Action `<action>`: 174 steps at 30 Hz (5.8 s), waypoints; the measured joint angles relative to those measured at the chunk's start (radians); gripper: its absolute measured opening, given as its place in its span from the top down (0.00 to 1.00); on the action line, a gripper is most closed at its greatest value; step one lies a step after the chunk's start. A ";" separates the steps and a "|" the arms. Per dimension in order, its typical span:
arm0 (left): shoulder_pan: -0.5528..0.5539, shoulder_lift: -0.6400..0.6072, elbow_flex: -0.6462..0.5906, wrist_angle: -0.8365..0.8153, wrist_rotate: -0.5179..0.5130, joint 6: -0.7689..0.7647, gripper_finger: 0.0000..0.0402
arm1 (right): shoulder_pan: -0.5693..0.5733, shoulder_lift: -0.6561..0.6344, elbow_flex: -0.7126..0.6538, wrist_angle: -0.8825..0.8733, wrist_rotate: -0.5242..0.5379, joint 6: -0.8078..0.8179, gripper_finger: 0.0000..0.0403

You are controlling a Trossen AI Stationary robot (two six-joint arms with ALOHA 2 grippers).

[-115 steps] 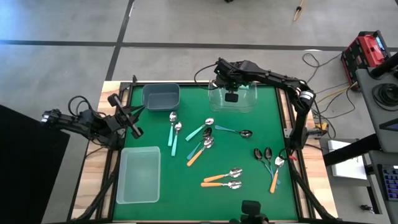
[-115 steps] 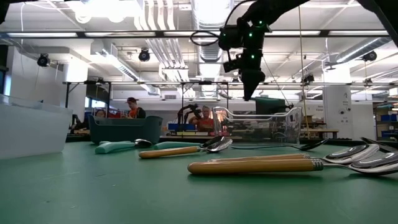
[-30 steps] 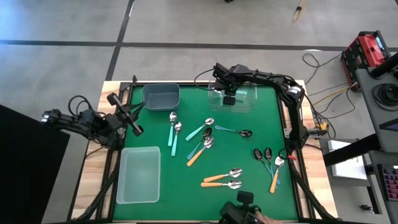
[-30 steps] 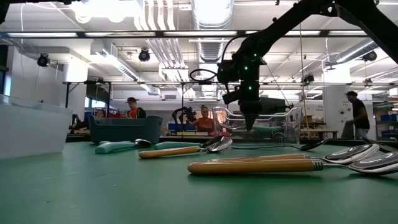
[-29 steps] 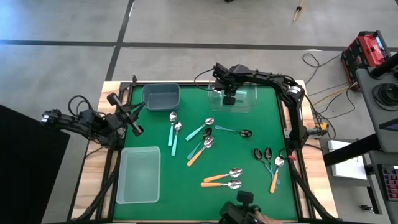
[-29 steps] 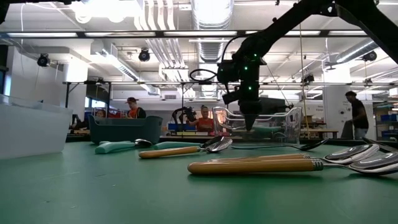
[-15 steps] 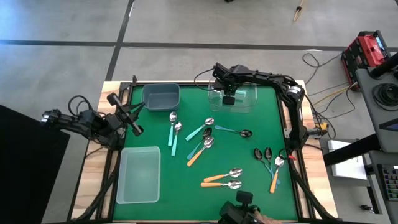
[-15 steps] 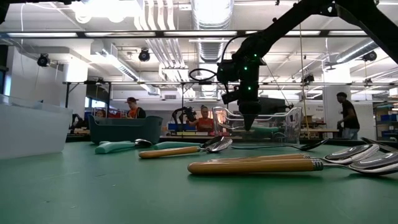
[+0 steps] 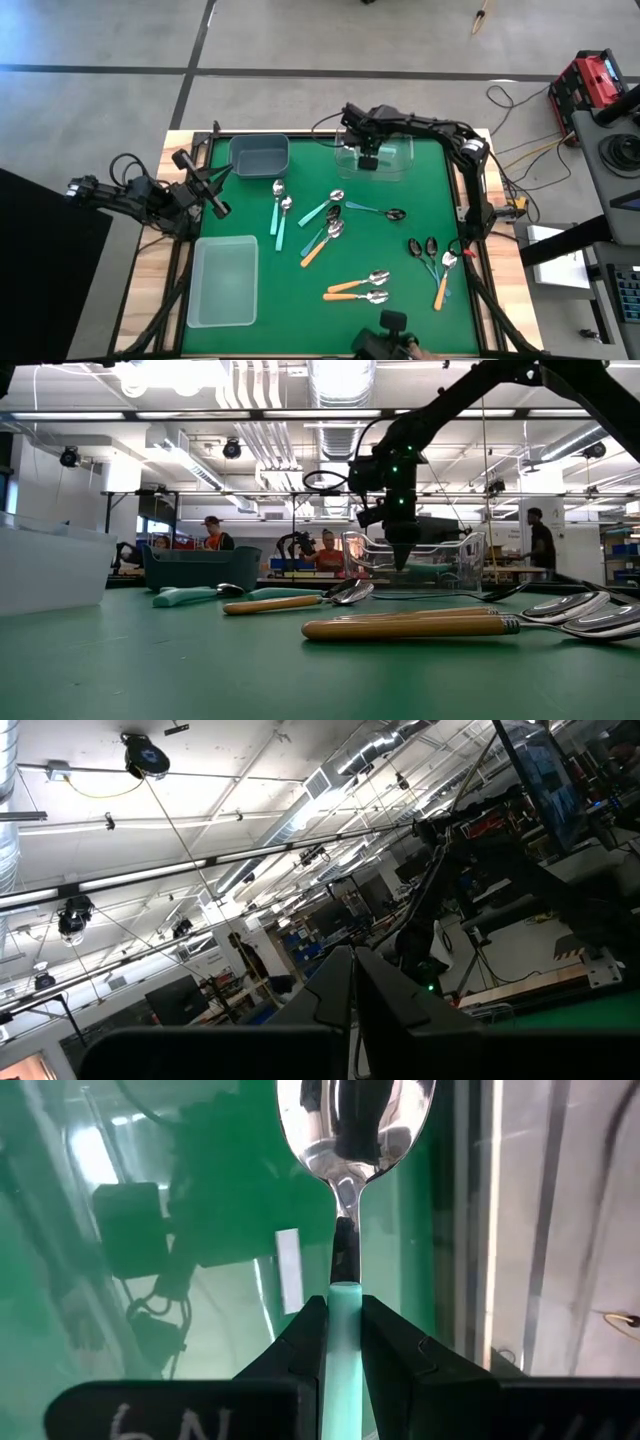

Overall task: Sort silverware by color (type)
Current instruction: Put the light blue spoon into the transparent bin

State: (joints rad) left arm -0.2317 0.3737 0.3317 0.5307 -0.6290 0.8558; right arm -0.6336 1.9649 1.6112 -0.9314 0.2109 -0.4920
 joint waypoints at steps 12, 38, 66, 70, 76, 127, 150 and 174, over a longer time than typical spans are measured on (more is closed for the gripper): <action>0.000 0.000 0.000 0.000 0.000 0.000 1.00 | 0.020 -0.007 0.000 -0.059 -0.067 0.047 0.92; 0.000 0.000 0.000 0.000 0.000 0.000 1.00 | 0.020 -0.005 -0.008 -0.036 -0.081 0.048 0.92; 0.000 0.000 0.000 0.000 0.000 0.000 1.00 | -0.002 -0.004 -0.009 -0.035 -0.103 -0.018 0.92; 0.000 0.000 0.000 0.000 0.000 0.000 1.00 | -0.005 -0.002 -0.009 -0.028 -0.114 -0.021 0.92; 0.000 0.000 0.000 0.000 0.000 0.000 1.00 | -0.008 0.001 -0.010 -0.020 -0.115 -0.023 0.92; 0.000 0.000 0.000 0.000 0.000 0.000 1.00 | -0.022 0.001 -0.074 0.030 -0.141 -0.064 0.92; 0.000 0.000 0.000 0.000 0.000 0.000 1.00 | -0.022 -0.001 -0.089 0.046 -0.143 -0.064 0.92; 0.000 0.000 0.000 0.000 0.000 0.000 1.00 | -0.054 -0.001 -0.066 0.046 -0.187 -0.049 0.92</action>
State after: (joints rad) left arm -0.2317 0.3733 0.3317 0.5304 -0.6289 0.8558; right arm -0.6877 1.9640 1.5452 -0.8853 0.0237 -0.5407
